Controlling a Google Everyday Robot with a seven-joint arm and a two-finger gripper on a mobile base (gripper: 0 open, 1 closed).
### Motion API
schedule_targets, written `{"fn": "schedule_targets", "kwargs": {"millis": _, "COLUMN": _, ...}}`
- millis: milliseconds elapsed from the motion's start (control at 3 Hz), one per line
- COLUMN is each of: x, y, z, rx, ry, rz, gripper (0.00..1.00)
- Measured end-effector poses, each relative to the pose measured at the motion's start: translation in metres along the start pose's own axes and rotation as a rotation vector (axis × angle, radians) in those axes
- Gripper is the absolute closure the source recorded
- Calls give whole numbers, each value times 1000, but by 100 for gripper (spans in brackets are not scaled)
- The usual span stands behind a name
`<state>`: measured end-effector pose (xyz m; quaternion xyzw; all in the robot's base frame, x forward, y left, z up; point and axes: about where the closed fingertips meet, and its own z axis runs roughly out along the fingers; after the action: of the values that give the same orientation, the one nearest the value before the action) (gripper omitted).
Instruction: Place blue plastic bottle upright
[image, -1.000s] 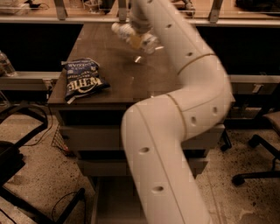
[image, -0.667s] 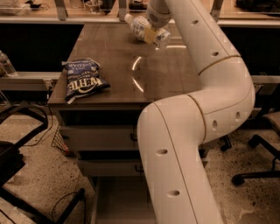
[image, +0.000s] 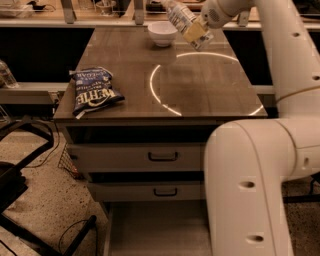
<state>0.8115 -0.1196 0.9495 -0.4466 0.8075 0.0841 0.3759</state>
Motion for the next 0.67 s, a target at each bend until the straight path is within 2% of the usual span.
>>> {"fn": "schedule_targets", "kwargs": {"millis": 667, "x": -10, "y": 5, "z": -23, "rx": -80, "ry": -300, "rz": -13, "gripper": 100}}
